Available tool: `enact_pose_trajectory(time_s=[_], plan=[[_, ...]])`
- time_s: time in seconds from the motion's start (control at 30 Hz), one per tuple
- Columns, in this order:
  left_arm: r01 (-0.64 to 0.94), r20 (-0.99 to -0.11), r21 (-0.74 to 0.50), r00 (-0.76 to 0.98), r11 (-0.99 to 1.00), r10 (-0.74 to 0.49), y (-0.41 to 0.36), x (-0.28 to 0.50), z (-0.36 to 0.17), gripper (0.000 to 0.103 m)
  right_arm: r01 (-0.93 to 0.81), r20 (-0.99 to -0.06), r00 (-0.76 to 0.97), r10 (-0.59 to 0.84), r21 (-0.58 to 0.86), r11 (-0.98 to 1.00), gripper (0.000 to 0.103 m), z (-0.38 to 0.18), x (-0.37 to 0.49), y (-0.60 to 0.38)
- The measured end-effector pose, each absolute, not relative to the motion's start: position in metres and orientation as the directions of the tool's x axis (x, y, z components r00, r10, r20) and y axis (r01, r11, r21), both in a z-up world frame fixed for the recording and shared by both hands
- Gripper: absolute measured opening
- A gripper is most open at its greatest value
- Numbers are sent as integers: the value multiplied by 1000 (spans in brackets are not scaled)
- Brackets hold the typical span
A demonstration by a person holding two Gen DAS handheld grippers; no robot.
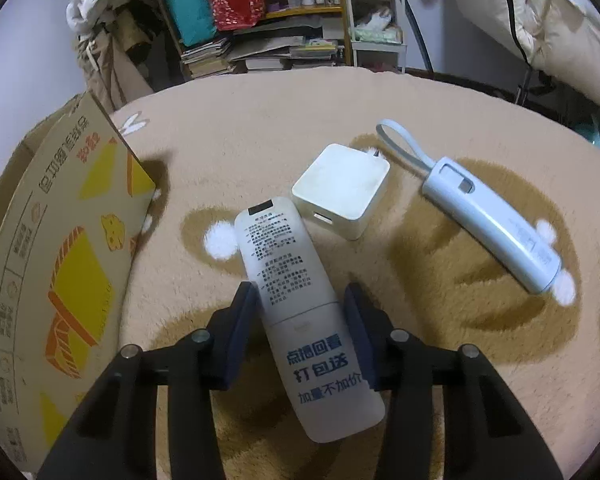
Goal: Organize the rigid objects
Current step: 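Grasp the white lotion tube with the right tool and lift it, then carry the white tube into the box and release it with the right tool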
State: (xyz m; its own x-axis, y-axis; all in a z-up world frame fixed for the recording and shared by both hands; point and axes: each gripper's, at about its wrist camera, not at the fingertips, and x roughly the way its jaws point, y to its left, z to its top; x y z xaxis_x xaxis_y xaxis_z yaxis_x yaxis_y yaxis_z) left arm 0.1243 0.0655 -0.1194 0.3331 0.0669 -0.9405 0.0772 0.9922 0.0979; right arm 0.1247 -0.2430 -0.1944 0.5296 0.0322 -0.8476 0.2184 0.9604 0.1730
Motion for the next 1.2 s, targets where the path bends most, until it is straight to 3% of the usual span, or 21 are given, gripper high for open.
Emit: enact_pose_trajectory(time_s=[0.23,0.43,1.2], plan=[[80,-941,110,331,991,78,64,125,-121,16,164,-845,532,58,170,972,51,-206,134,-242],[78,-941,105,330,991,74,64,124,-121,16,157,-844,536,-10,88,984,48,-203,131,-229],[75,-943,100,326,992,70,64,124,-122,16,176,-755,648,99,275,945,43,-155,117,-227]])
